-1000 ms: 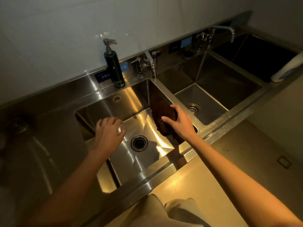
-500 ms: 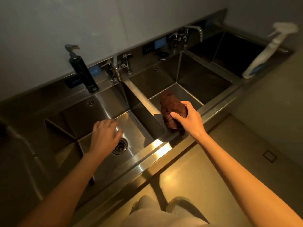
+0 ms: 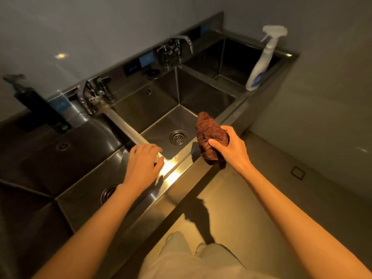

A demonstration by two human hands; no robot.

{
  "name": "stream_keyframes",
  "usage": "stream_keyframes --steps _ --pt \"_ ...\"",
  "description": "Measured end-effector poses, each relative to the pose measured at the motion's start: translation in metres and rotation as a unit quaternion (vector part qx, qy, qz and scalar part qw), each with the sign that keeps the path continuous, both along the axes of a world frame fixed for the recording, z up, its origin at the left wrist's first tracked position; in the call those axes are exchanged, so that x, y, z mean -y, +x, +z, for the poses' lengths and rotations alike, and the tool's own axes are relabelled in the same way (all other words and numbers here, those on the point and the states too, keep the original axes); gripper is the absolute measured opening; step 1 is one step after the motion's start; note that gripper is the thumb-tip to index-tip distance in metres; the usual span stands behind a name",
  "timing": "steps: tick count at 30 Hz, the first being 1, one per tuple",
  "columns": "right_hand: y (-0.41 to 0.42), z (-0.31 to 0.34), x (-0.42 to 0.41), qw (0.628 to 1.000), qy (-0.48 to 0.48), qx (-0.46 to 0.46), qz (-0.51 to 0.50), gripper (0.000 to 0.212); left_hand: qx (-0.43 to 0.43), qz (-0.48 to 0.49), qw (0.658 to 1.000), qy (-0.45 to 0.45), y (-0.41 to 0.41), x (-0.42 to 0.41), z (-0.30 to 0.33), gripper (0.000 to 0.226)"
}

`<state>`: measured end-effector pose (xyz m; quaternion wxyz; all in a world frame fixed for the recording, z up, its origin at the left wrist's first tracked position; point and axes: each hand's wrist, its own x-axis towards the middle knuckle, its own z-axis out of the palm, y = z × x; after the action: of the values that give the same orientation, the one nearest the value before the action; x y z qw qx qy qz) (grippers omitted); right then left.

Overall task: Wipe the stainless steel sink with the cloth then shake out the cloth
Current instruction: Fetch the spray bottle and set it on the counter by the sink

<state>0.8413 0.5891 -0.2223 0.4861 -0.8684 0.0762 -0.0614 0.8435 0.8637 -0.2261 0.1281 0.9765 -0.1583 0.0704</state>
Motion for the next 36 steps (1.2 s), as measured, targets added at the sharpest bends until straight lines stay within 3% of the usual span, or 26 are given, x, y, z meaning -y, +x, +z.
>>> stream_keyframes --steps 11,18,26,36 --pt "0.011 -0.002 0.065 0.994 -0.003 -0.013 -0.110 0.052 0.025 -0.130 0.991 0.020 0.086 0.093 -0.001 0.030" --pt "0.069 0.011 0.106 0.988 -0.041 -0.024 -0.149 0.055 0.035 -0.184 0.982 0.027 0.169 0.154 0.010 0.034" --pt "0.127 0.014 0.142 0.980 -0.059 -0.018 -0.188 0.059 0.038 -0.213 0.976 0.031 0.244 0.212 0.021 0.039" --pt "0.151 -0.013 0.211 0.975 -0.075 -0.042 -0.204 0.058 0.000 -0.217 0.975 0.058 0.276 0.284 0.003 0.042"
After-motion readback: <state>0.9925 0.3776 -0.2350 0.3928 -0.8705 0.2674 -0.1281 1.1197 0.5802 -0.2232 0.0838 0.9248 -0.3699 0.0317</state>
